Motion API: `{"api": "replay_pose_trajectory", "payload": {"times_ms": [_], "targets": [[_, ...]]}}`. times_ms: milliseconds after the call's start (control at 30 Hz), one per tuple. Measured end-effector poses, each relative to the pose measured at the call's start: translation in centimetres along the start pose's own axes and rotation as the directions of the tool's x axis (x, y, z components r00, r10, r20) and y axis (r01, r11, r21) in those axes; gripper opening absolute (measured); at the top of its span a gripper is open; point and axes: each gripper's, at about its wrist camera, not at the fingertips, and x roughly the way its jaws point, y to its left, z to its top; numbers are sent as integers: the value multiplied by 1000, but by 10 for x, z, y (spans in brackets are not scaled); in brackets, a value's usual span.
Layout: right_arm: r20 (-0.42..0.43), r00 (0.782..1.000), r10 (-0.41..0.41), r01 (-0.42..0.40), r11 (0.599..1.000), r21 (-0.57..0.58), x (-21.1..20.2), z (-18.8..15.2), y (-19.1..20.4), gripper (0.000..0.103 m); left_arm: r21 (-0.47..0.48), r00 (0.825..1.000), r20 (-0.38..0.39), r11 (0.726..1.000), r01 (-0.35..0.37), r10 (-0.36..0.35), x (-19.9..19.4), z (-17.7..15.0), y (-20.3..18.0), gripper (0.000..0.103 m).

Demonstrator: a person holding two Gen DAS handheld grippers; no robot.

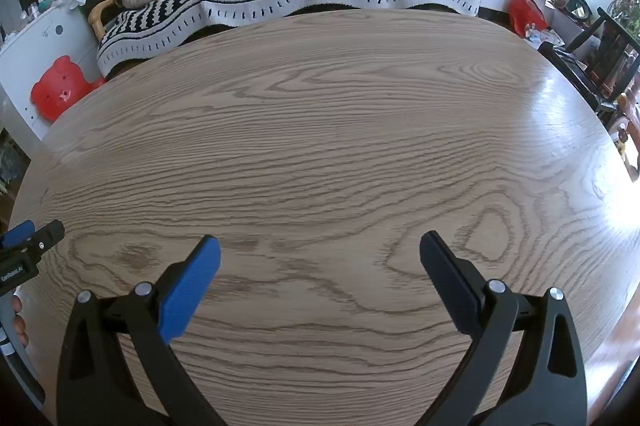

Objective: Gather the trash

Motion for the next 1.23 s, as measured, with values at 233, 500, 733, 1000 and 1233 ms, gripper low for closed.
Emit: {"api": "replay_pose_trajectory", "payload": {"times_ms": [233,500,733,1000,1233], "targets": [[2,1000,2,-2,1000,4,-2,-1,-2,96,10,1000,-5,1000,-5,5,-1,-1,-3,97],[0,1000,3,-3,1000,6,0,0,-3,96,14,1000,-10,1000,15,-15,-1,-1,-7,97],[-9,1000,8,-8,1000,5,2,-4,-3,96,-59,996,-44,995,77,-80,1,1,-2,97],[-11,1000,-10,10,1000,-4,6,-2,-4,96,-15,998,5,997,70,-70,2,6,-8,97],[-23,999,-23,23,1000,-20,22,3,-2,96,25,999,22,999,22,-23,12,6,-9,97]]}}
